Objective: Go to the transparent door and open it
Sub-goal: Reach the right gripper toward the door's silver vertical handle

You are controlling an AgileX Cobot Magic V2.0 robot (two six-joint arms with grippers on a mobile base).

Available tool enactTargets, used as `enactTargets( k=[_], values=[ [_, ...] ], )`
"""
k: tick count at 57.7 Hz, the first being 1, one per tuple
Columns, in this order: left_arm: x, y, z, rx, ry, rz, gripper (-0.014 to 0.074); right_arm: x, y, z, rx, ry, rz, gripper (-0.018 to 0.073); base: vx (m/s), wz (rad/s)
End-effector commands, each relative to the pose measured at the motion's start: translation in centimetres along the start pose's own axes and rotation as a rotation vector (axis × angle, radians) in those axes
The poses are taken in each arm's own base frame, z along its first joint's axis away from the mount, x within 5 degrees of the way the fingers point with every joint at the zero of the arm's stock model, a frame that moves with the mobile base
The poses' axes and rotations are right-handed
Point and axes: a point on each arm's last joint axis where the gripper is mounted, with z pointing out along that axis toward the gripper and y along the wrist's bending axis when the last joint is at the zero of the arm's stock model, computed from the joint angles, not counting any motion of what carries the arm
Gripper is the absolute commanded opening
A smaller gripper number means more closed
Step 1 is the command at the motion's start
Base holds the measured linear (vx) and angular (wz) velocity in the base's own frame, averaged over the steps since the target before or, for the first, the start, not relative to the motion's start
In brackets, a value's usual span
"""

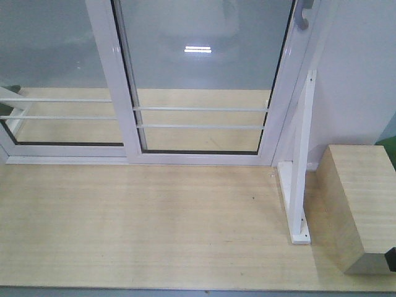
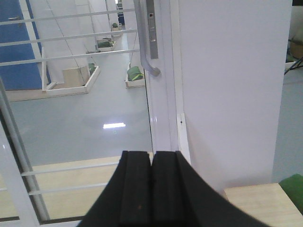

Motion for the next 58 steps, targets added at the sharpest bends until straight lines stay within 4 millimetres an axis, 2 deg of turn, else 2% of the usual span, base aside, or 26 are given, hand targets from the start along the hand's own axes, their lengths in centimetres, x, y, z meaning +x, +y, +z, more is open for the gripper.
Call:
enactTargets(
  k=[1,29,58],
  values=[
    [-0.22,-0.05,-0.02,0.009,-0.069,-0.006,-0.0006,-0.69,0.04,-0.13,-0.004,-0.093,-0.011,-0.0006,0.47,-0.11],
    [-0.22,-0.05,-0.02,0.009,-0.069,-0.006,-0.0006,-0.69,0.04,-0.13,-0.004,-0.093,-0.011,-0.0006,0.41,-0.05],
    [-0.22,-0.05,-0.02,0.009,-0.069,-0.006,-0.0006,-0.69,0.04,-0.13,-0.004,-0.093,-0.011,-0.0006,0.27,0.02]
  ],
)
